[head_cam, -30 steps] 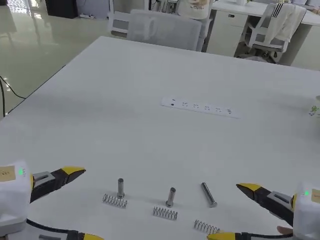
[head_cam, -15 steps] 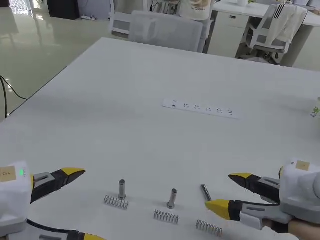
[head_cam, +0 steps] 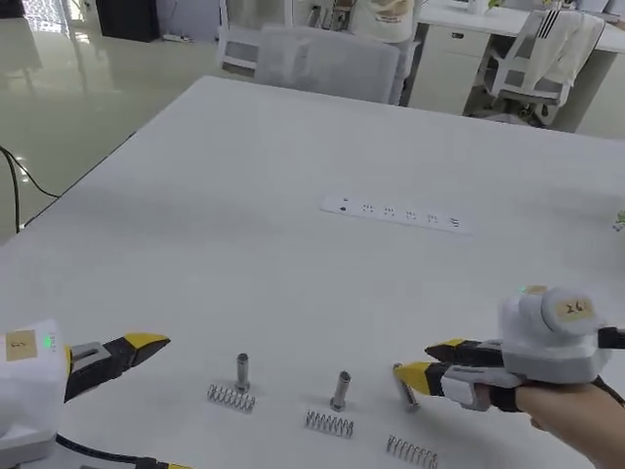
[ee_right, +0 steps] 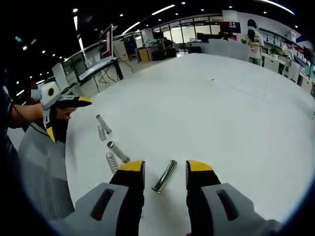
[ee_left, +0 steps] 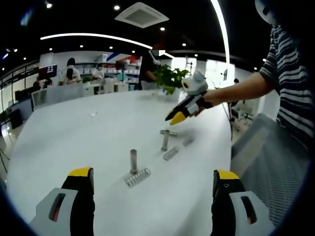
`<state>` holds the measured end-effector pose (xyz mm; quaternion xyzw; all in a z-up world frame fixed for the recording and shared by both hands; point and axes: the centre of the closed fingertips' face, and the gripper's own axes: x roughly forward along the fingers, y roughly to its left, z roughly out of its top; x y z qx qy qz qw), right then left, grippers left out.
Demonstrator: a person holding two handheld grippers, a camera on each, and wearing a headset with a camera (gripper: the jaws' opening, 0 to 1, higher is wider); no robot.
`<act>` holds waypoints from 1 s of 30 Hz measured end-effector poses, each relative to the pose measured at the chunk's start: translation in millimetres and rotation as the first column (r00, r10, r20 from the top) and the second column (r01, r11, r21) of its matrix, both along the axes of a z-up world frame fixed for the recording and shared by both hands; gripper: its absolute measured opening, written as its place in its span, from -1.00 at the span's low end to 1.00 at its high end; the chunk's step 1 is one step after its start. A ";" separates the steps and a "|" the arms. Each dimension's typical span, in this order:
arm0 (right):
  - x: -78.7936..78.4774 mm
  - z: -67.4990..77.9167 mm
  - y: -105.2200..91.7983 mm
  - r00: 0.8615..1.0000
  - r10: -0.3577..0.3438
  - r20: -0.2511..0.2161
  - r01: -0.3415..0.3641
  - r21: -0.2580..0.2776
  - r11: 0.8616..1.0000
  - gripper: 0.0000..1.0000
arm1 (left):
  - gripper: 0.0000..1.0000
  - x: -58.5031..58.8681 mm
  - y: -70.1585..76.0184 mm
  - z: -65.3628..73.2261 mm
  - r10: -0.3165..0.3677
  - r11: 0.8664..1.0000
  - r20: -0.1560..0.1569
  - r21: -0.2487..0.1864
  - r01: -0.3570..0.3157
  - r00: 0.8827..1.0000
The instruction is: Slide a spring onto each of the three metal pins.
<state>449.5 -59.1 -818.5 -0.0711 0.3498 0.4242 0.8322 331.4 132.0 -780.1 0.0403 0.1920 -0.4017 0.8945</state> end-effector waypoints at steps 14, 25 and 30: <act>9.8 -34.4 -1.6 0.990 -0.079 -0.113 0.068 -0.101 0.993 -0.64 | 0.94 -1.0 1.5 -1.8 -0.003 1.000 -0.006 0.007 0.003 1.000; 9.6 -36.8 -0.1 0.995 -0.056 -0.079 0.043 -0.155 0.987 -0.84 | 0.92 0.1 2.4 0.0 0.003 1.000 0.003 -0.001 -0.003 1.000; 7.1 -35.6 -1.5 0.994 -0.059 -0.088 0.044 -0.158 0.986 -0.89 | 0.91 -0.5 0.4 -0.9 -0.005 1.000 -0.001 0.001 0.005 1.000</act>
